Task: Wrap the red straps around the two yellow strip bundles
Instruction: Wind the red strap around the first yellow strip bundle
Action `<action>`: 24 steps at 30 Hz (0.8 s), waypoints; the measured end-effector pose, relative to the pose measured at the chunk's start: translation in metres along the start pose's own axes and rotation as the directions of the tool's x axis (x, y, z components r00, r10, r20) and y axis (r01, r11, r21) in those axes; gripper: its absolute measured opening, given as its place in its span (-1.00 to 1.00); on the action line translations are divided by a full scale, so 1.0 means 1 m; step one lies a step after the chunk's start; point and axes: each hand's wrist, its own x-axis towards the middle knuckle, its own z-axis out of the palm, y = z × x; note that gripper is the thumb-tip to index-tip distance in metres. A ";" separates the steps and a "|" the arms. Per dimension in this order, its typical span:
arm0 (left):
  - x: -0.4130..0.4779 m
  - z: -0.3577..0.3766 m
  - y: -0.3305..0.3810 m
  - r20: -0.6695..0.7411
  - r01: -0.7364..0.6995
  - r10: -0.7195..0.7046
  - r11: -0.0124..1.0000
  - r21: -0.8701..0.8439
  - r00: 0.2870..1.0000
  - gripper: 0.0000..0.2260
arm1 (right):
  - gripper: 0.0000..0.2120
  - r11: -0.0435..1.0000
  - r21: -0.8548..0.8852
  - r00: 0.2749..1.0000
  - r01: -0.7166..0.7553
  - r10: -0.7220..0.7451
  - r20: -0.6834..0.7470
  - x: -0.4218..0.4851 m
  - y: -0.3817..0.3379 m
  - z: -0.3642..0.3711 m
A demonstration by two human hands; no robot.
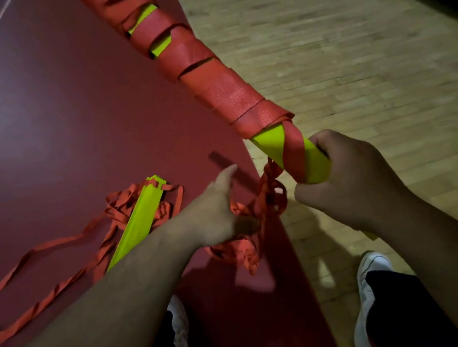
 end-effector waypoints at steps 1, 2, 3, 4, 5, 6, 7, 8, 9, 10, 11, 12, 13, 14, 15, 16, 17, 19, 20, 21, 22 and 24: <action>0.003 0.002 0.000 -0.036 -0.006 0.006 1.000 -0.016 0.999 0.06 | -0.63 1.000 0.002 1.000 0.006 -0.006 0.015 -0.001 -0.001 -0.003; 0.007 0.003 0.002 -0.062 -0.025 0.022 0.999 -0.046 0.998 0.07 | -0.63 1.000 0.005 1.000 0.012 -0.012 0.029 -0.002 -0.002 -0.006; 0.009 0.004 0.005 -0.088 -0.054 0.045 0.994 -0.096 0.995 0.07 | -0.64 1.000 0.007 0.999 0.018 -0.018 0.043 -0.003 -0.003 -0.009; 0.012 0.005 0.011 -0.117 -0.065 0.048 0.986 -0.154 0.992 0.07 | -0.66 1.000 0.011 0.998 0.021 -0.021 0.062 -0.004 -0.003 -0.012; 0.014 0.007 0.017 -0.145 -0.070 0.045 0.982 -0.177 0.988 0.05 | -0.69 1.000 0.015 0.996 0.022 -0.023 0.091 -0.004 -0.003 -0.016; 0.016 0.009 0.024 -0.167 -0.075 0.047 0.984 -0.163 0.985 0.04 | -0.72 1.000 0.019 0.992 0.019 -0.021 0.127 -0.004 -0.003 -0.020; 0.017 0.011 0.029 -0.174 -0.085 0.057 0.984 -0.155 0.983 0.03 | -0.75 1.000 0.027 0.986 0.012 -0.016 0.165 -0.004 -0.003 -0.025; 0.017 0.012 0.035 -0.178 -0.118 0.084 0.975 -0.186 0.980 -0.02 | -0.76 0.999 0.040 0.980 0.002 -0.010 0.197 -0.004 -0.002 -0.029; 0.018 0.013 0.041 -0.192 -0.190 0.145 0.951 -0.243 0.971 -0.12 | -0.76 0.998 0.055 0.975 -0.005 -0.007 0.222 -0.004 -0.002 -0.033; 0.019 0.015 0.043 -0.193 -0.261 0.211 0.920 -0.291 0.958 -0.29 | -0.77 0.998 0.067 0.971 -0.008 -0.008 0.239 -0.004 -0.001 -0.036; 0.021 0.018 0.043 -0.204 -0.320 0.268 0.901 -0.292 0.942 -0.48 | -0.77 0.997 0.074 0.969 -0.008 -0.011 0.248 -0.004 0.001 -0.038; 0.019 0.019 0.045 -0.183 -0.320 0.275 0.901 -0.292 0.944 -0.64 | -0.78 0.997 0.081 0.968 -0.007 -0.014 0.252 -0.003 0.003 -0.040; 0.020 0.023 0.043 -0.160 -0.310 0.271 0.893 -0.326 0.949 -0.68 | -0.78 0.996 0.088 0.968 -0.005 -0.018 0.250 -0.003 0.006 -0.041; 0.018 0.024 0.043 -0.125 -0.270 0.240 0.878 -0.396 0.963 -0.70 | -0.78 0.996 0.090 0.971 -0.001 -0.020 0.239 -0.002 0.009 -0.042; 0.017 0.026 0.041 -0.108 -0.232 0.205 0.851 -0.471 0.973 -0.75 | -0.78 0.997 0.081 0.976 0.004 -0.021 0.217 -0.001 0.011 -0.043; 0.016 0.026 0.041 -0.095 -0.218 0.198 0.827 -0.518 0.976 -0.86 | -0.77 0.998 0.059 0.983 0.006 -0.017 0.184 0.000 0.015 -0.043; 0.015 0.026 0.041 -0.091 -0.207 0.187 0.817 -0.538 0.978 -0.93 | -0.76 1.000 0.028 0.989 0.007 -0.011 0.148 0.001 0.018 -0.042; 0.009 0.019 0.049 -0.095 -0.175 0.146 0.815 -0.553 0.985 -0.85 | -0.74 1.000 -0.030 0.997 -0.005 0.008 0.078 0.004 0.024 -0.038; 0.008 0.015 0.050 -0.085 -0.155 0.129 0.802 -0.576 0.988 -0.91 | -0.74 0.998 -0.054 0.998 -0.017 0.020 0.052 0.005 0.028 -0.035; 0.007 0.010 0.052 -0.089 -0.154 0.125 0.798 -0.582 0.988 -0.98 | -0.73 0.997 -0.076 0.999 -0.033 0.035 0.033 0.006 0.031 -0.031; 0.006 0.006 0.050 -0.100 -0.168 0.135 0.813 -0.557 0.986 -0.93 | -0.71 0.994 -0.095 0.999 -0.047 0.049 0.020 0.007 0.034 -0.027; 0.003 -0.001 0.047 -0.133 -0.201 0.158 0.876 -0.438 0.978 -0.85 | -0.68 0.991 -0.110 0.997 -0.071 0.072 0.008 0.008 0.037 -0.018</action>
